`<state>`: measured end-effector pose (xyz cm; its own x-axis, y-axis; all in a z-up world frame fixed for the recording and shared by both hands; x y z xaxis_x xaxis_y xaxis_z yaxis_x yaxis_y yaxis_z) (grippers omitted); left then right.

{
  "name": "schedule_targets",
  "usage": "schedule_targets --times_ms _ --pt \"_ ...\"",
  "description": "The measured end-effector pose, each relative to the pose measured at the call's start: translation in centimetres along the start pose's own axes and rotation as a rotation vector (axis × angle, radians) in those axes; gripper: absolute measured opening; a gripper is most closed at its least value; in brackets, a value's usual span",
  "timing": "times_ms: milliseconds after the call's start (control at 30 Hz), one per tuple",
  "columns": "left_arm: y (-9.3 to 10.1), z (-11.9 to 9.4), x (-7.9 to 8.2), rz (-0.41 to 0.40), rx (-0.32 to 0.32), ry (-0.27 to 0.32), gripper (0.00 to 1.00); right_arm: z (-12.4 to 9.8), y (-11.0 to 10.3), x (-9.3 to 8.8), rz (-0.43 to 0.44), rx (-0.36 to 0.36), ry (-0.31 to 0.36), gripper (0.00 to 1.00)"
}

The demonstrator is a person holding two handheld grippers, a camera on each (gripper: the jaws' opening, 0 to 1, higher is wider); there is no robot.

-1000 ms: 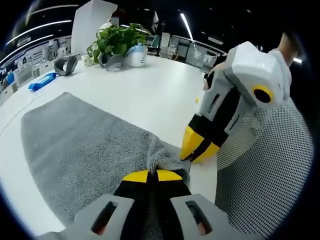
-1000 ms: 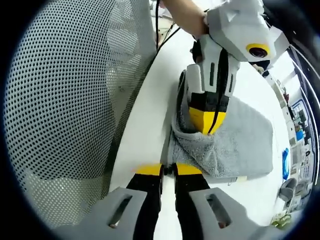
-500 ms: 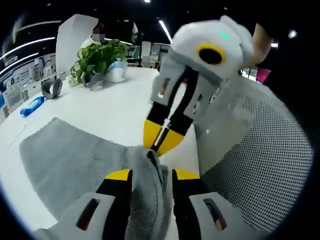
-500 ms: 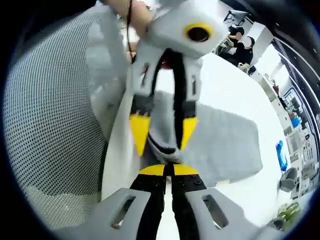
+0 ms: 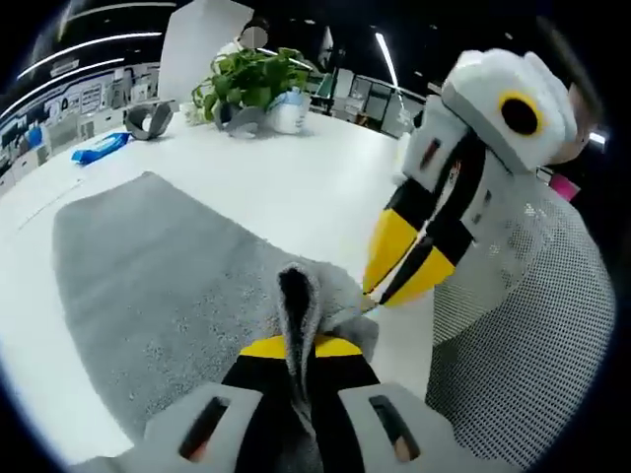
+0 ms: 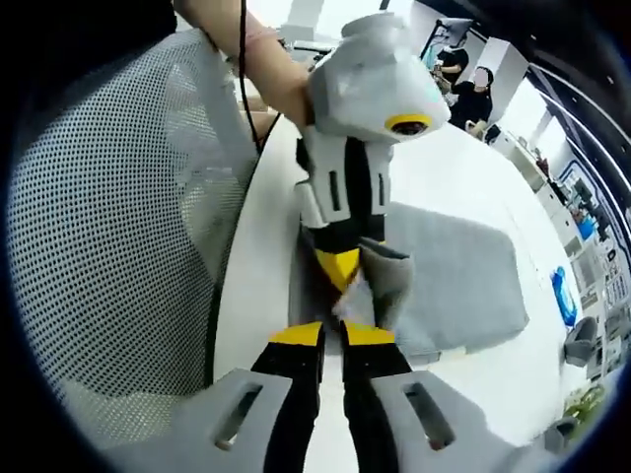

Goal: Fold the towel on the table until its edges align and the towel forms a compact rectangular stack.

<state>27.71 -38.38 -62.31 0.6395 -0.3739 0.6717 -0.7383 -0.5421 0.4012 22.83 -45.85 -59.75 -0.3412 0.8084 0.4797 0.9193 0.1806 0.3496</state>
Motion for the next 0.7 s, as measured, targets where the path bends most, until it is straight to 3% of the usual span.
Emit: schedule_targets --times_ms 100,233,300,433,533,600,700 --pt "-0.2 0.0 0.0 -0.058 -0.006 0.001 0.06 1.2 -1.2 -0.5 -0.015 0.050 -0.037 0.07" --pt "0.0 -0.1 -0.1 -0.055 -0.013 0.006 0.06 2.0 -1.6 -1.3 -0.092 0.074 -0.104 0.05" --pt "0.0 -0.2 0.0 -0.055 -0.019 0.008 0.06 2.4 -1.8 -1.1 -0.092 0.072 -0.080 0.04" --pt "0.1 -0.3 -0.1 -0.036 -0.026 0.011 0.08 2.3 -1.3 -1.6 -0.109 0.075 -0.097 0.02" --pt "0.9 -0.6 -0.2 0.067 -0.063 0.008 0.16 1.6 -0.9 -1.2 -0.104 0.058 -0.085 0.01" --pt "1.8 -0.7 -0.5 0.141 -0.095 -0.003 0.24 0.8 0.0 -0.7 -0.064 0.010 -0.053 0.01" --pt "3.2 -0.8 -0.8 0.251 -0.119 -0.019 0.26 -0.2 1.3 0.0 0.004 -0.037 -0.001 0.00"
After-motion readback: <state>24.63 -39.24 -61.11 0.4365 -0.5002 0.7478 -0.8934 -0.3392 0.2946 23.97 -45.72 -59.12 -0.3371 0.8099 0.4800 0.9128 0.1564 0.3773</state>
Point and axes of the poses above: the point that each gripper's makers call its tool centre point, and the gripper's own axes: z roughly forward along the fingers, y roughly to its right, x roughly out of its top, the point moved 4 cm from there along -z, roughly backward along the fingers, and after that the axes turned 14 degrees about -z, right-handed, at the moved point
